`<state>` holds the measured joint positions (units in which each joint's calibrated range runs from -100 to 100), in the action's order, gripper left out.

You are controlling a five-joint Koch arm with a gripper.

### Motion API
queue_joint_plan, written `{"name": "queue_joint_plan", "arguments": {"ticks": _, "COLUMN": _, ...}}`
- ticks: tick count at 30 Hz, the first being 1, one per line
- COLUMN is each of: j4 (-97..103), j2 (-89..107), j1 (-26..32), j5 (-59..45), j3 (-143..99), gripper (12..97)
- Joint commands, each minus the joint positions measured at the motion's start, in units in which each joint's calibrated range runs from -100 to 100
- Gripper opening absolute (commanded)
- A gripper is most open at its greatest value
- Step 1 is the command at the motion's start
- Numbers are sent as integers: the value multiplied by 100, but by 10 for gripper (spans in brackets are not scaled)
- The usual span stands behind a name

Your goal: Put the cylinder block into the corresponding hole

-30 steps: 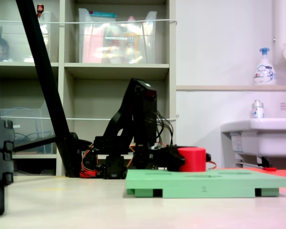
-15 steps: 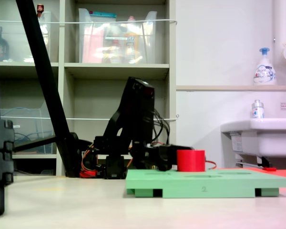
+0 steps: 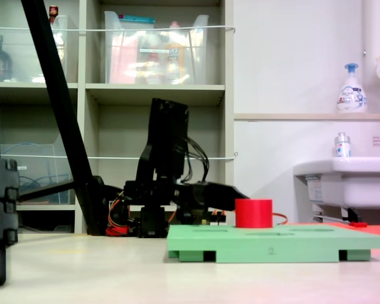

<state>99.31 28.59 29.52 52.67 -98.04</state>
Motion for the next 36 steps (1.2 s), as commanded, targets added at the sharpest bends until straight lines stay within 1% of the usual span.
{"name": "queue_joint_plan", "arguments": {"ticks": 1, "j4": 69, "j2": 1079, "j1": 10, "j5": -176, "j3": -196, "gripper": 743}}
{"name": "queue_joint_plan", "arguments": {"ticks": 5, "j4": 69, "j2": 2532, "j1": -161, "j5": -376, "j3": -196, "gripper": 613}}
{"name": "queue_joint_plan", "arguments": {"ticks": 6, "j4": 69, "j2": 3077, "j1": -269, "j5": -581, "j3": -196, "gripper": 556}}
{"name": "queue_joint_plan", "arguments": {"ticks": 7, "j4": 69, "j2": 3482, "j1": -400, "j5": -728, "j3": -196, "gripper": 536}}
{"name": "queue_joint_plan", "arguments": {"ticks": 8, "j4": 69, "j2": 3831, "j1": -571, "j5": -791, "j3": -196, "gripper": 494}}
{"name": "queue_joint_plan", "arguments": {"ticks": 11, "j4": 69, "j2": 4403, "j1": -1148, "j5": -1353, "j3": -196, "gripper": 437}}
{"name": "queue_joint_plan", "arguments": {"ticks": 14, "j4": -105, "j2": 4376, "j1": -1851, "j5": -2085, "j3": -196, "gripper": 442}}
{"name": "queue_joint_plan", "arguments": {"ticks": 16, "j4": -586, "j2": 4250, "j1": -2125, "j5": -2276, "j3": -196, "gripper": 530}}
{"name": "queue_joint_plan", "arguments": {"ticks": 19, "j4": -1260, "j2": 4208, "j1": -2755, "j5": -3018, "j3": -156, "gripper": 501}}
{"name": "queue_joint_plan", "arguments": {"ticks": 22, "j4": -2387, "j2": 4557, "j1": -3316, "j5": -4513, "j3": 392, "gripper": 468}}
{"name": "queue_joint_plan", "arguments": {"ticks": 23, "j4": -2791, "j2": 4557, "j1": -3487, "j5": -4684, "j3": 681, "gripper": 468}}
{"name": "queue_joint_plan", "arguments": {"ticks": 24, "j4": -3225, "j2": 4641, "j1": -3570, "j5": -4698, "j3": 971, "gripper": 468}}
{"name": "queue_joint_plan", "arguments": {"ticks": 27, "j4": -6027, "j2": 6149, "j1": -3668, "j5": -4918, "j3": 1359, "gripper": 468}}
{"name": "queue_joint_plan", "arguments": {"ticks": 30, "j4": -7346, "j2": 6317, "j1": -3766, "j5": -5206, "j3": 1270, "gripper": 468}}
{"name": "queue_joint_plan", "arguments": {"ticks": 32, "j4": -8059, "j2": 6526, "j1": -3770, "j5": -5353, "j3": 1080, "gripper": 469}}
{"name": "queue_joint_plan", "arguments": {"ticks": 36, "j4": -8203, "j2": 7141, "j1": -3575, "j5": -5495, "j3": -166, "gripper": 469}}
